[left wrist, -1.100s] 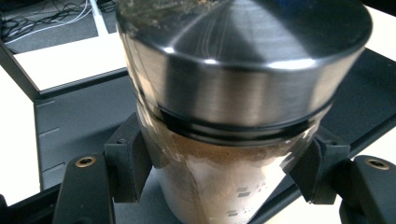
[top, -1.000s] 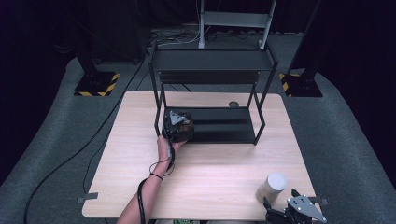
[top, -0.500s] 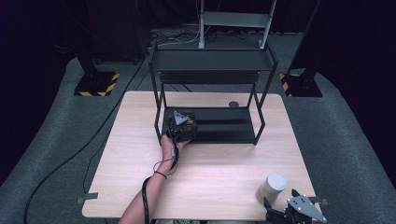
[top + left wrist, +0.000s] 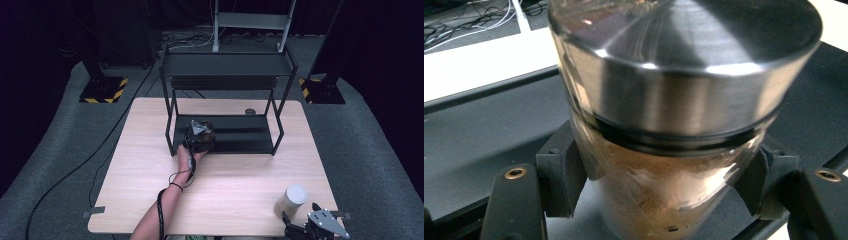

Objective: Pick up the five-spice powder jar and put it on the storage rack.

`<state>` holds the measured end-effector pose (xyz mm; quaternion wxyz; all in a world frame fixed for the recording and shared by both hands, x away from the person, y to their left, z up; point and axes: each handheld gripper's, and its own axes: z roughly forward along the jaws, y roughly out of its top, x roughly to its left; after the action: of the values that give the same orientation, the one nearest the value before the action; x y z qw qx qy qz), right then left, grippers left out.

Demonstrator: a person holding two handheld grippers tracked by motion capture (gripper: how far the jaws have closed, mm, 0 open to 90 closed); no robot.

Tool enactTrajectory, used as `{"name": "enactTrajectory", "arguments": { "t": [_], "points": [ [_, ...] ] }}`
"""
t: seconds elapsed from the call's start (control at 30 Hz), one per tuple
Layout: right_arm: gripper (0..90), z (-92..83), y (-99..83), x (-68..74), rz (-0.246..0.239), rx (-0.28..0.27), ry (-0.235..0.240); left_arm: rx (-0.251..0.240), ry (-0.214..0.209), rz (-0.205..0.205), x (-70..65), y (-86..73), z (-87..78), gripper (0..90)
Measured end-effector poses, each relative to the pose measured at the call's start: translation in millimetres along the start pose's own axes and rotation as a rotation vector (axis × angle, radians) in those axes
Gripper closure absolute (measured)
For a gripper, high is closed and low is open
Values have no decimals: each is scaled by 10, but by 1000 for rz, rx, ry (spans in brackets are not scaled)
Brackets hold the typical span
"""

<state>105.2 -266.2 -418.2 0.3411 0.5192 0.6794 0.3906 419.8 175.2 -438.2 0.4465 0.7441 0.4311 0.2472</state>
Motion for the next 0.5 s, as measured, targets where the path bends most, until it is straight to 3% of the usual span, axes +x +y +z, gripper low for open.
{"name": "enactTrajectory", "arguments": {
  "t": [0.5],
  "points": [
    [0, -1, 1, -3, 2, 0, 1, 2, -7, 4, 6, 42, 78, 309]
  ]
}}
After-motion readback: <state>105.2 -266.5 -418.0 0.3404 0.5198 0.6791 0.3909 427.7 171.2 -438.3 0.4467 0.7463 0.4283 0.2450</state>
